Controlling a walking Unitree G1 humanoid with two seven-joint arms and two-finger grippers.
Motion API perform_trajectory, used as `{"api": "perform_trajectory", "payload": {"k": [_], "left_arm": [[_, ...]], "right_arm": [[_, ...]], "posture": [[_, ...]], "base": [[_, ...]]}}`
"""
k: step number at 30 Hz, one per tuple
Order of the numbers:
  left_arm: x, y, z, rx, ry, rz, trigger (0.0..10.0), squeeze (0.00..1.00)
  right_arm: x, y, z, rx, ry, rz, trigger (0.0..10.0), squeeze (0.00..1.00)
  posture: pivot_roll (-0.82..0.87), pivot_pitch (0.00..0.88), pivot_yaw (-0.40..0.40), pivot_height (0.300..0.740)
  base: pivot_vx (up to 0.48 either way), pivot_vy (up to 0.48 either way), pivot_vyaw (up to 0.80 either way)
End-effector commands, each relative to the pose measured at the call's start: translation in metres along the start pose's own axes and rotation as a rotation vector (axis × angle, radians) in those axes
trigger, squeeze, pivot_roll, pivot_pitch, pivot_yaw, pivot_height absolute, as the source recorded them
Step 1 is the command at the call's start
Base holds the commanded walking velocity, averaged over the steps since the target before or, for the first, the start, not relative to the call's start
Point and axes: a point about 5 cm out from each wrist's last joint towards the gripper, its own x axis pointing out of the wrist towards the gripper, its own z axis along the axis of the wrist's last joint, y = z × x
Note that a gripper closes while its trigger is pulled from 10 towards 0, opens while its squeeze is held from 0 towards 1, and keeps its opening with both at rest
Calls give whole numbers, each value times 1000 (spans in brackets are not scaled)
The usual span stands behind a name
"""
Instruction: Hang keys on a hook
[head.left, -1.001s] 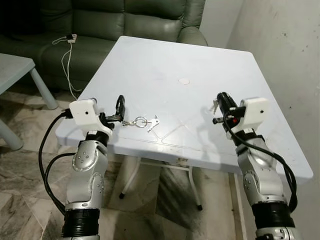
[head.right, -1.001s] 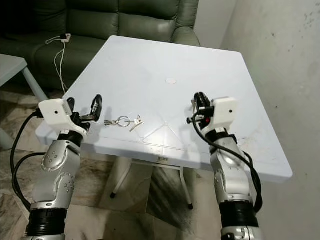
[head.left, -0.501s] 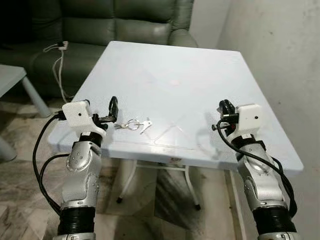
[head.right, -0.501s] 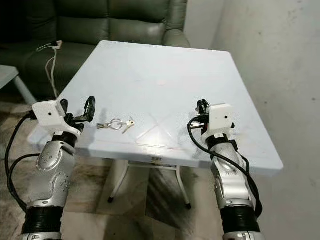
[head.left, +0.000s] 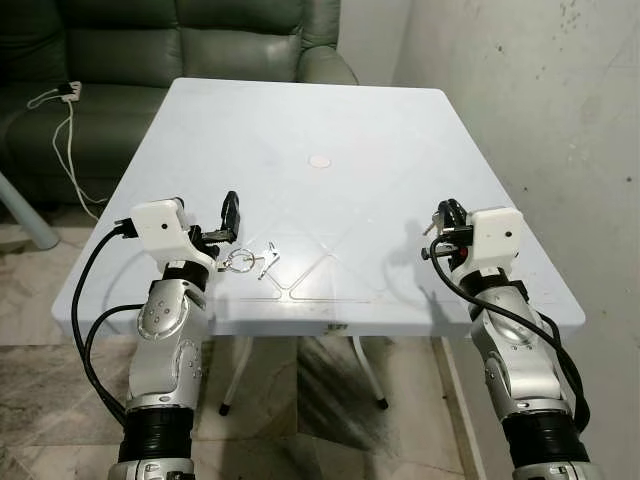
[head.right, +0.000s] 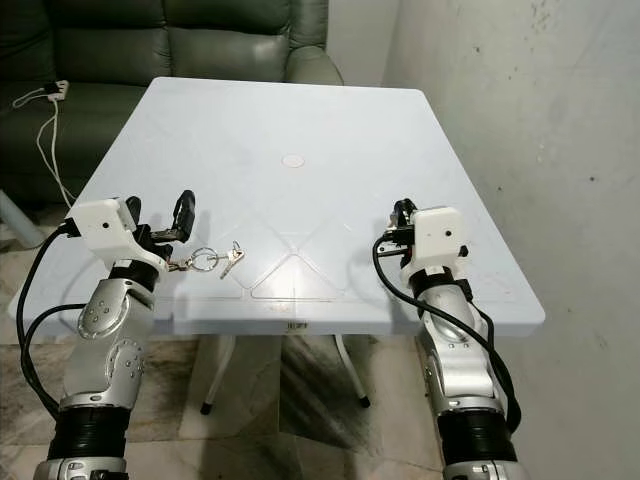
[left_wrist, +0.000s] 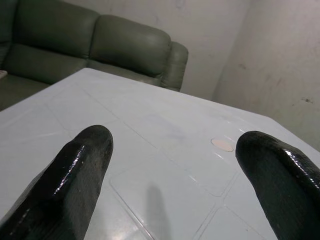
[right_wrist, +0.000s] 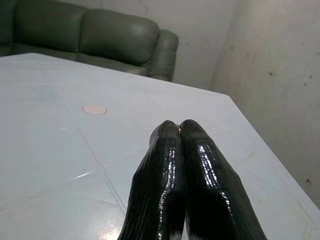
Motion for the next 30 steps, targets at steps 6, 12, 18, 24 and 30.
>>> {"api": "perform_trajectory", "payload": {"k": [6,12,18,24,30], "left_arm": [[-1,-2,-2,-7,-1,-3,10000,0],[0,-3,-2,-8,-4,-4,10000,0],[0,-5,-3,-11,-2,-7,10000,0],[0,-6,-4,-13,-4,-7,10000,0],[-1,-6,-5,-19,2,1,10000,0]], "right_arm": [[2,-1,3,-9,-5,4,10000,0],[3,0,3,-10,-4,10,10000,0],[4,1,3,-11,-3,18,10000,0],[4,1,3,-15,-4,25,10000,0],[2,4,10,-16,-55,56,10000,0]], "posture": [[43,0,-76,740],[44,0,-77,740],[44,0,-80,740],[43,0,-82,740],[46,0,-86,740]], "base": [[0,0,-681],[0,0,-684],[0,0,-683],[0,0,-682],[0,0,-433]]}}
